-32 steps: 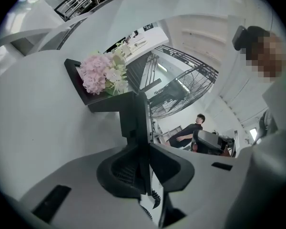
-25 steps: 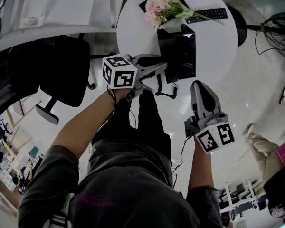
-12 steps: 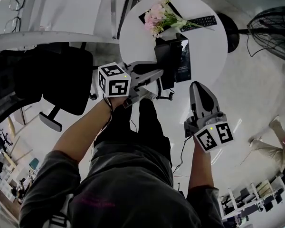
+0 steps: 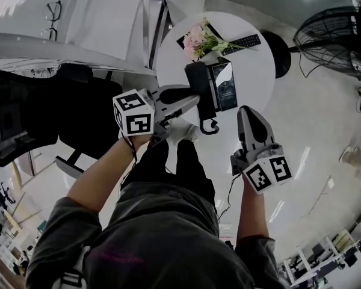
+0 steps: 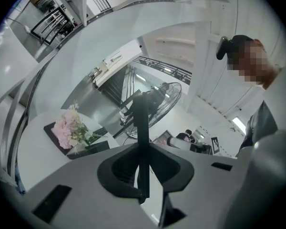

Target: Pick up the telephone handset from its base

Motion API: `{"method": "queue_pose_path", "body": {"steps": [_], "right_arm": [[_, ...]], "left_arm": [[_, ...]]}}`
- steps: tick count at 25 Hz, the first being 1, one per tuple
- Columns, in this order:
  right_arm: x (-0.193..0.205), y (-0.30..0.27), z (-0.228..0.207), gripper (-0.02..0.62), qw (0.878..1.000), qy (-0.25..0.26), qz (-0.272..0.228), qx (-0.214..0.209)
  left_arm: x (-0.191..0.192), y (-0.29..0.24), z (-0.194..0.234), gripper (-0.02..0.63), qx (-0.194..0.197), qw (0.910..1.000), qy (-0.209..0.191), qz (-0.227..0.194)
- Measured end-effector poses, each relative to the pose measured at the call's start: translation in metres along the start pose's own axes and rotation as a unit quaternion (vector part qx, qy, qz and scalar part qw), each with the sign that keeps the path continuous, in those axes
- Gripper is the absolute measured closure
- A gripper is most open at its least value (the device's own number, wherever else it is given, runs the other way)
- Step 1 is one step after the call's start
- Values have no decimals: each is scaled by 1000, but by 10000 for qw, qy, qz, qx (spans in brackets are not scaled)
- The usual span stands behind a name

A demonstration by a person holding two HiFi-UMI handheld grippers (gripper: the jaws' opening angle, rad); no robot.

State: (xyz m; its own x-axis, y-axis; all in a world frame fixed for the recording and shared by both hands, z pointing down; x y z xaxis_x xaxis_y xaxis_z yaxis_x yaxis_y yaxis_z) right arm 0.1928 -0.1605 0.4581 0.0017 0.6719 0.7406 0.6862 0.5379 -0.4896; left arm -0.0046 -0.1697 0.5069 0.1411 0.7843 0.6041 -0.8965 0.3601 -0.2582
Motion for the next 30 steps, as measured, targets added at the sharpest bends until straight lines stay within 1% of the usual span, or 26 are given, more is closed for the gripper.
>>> {"method": "queue_pose_path", "body": {"steps": [9, 19, 30], "right_arm": [[-24, 28, 43, 577, 9988, 137, -413, 210], [-48, 57, 95, 577, 9946, 331, -887, 429], [-57, 78, 138, 577, 9894, 438, -1233, 627]], "left_arm": [[-39, 44, -56, 529, 184, 9986, -493, -95], [-57, 88, -102, 529, 520, 9945, -881, -228], [-79, 124, -142, 529, 830, 9867, -1370, -273]]}}
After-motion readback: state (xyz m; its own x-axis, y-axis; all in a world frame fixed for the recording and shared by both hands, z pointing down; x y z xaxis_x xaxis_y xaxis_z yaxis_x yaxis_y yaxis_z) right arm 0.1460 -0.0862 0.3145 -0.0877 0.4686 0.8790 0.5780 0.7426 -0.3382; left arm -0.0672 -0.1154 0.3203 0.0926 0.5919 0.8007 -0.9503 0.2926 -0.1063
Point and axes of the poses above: the fingertips, and each gripper's own axes: y backward along the fingers, z to its left, x out of its underside, the point moved 5 cm from there along y, backward along the fingers, and after that the axes turned 11 degrees about z, right-handed, at the moved point
